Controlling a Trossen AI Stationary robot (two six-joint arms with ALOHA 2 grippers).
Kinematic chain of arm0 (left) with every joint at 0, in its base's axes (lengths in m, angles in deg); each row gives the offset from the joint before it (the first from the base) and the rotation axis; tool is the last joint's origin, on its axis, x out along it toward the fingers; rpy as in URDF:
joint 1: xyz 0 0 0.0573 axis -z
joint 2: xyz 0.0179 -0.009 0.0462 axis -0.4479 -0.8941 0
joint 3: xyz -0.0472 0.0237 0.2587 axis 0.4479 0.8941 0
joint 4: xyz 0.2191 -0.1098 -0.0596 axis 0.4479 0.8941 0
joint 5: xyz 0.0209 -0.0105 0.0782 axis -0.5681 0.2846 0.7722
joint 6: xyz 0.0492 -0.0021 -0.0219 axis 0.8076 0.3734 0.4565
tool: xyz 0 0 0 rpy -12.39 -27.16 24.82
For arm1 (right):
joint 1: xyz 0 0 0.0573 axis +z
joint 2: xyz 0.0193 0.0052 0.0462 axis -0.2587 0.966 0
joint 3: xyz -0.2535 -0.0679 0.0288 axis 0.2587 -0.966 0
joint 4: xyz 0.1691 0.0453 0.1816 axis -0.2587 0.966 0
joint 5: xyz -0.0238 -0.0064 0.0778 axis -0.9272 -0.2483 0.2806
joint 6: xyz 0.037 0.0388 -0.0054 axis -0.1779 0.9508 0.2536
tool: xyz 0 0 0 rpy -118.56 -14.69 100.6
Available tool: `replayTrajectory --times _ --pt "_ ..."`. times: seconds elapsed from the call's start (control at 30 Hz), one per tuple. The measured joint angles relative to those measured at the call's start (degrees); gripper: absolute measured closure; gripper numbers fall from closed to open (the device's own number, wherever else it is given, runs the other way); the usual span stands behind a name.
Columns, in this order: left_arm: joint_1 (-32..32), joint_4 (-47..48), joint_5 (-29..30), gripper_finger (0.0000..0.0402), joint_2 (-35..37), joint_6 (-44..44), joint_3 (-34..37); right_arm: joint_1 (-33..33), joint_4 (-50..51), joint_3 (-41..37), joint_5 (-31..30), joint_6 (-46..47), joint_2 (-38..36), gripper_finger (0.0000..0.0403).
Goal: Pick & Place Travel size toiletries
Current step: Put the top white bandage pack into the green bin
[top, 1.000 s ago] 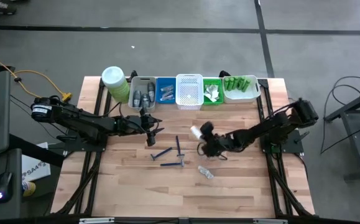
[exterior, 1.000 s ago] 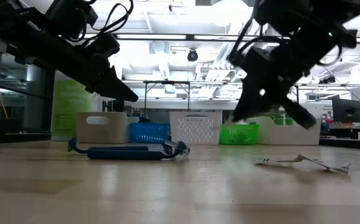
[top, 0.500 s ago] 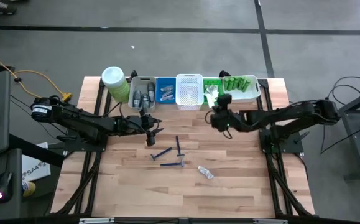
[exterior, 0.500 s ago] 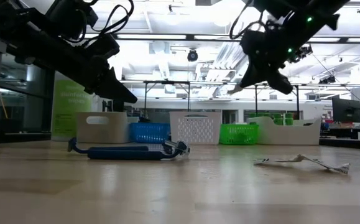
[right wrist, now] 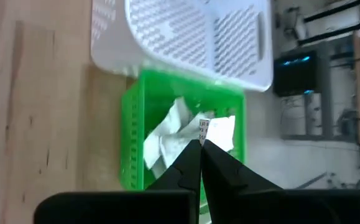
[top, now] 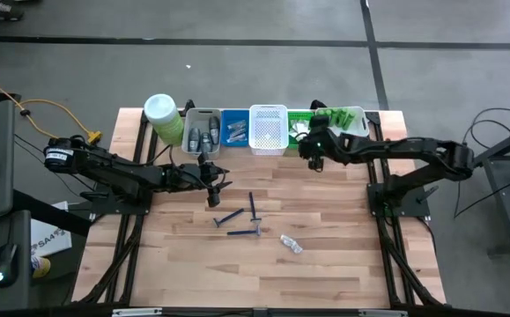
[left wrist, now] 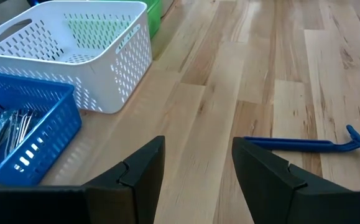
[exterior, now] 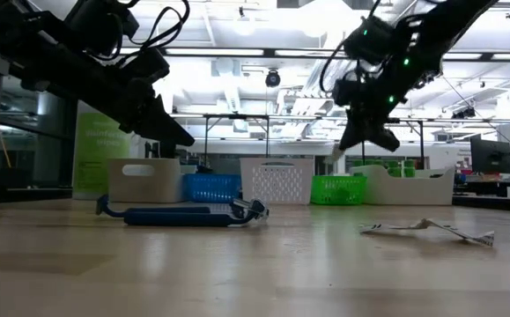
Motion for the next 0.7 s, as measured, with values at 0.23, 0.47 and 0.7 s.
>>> replayTrajectory --times 0.23,0.47,0.7 --pt "0.0 0.3 0.0 0.0216 0.0 0.0 0.0 -4.4 -1.6 0.0 1.4 -0.1 5.5 0.0399" --pt "0.0 0.4 0.0 0.0216 0.0 0.0 0.0 -4.5 -4.3 0.0 0.9 -4.9 7.2 0.0396" --pt "0.0 0.4 -0.9 0.0216 0.0 0.0 0.0 -6.8 -4.9 0.0 1.9 -4.9 7.2 0.0315"
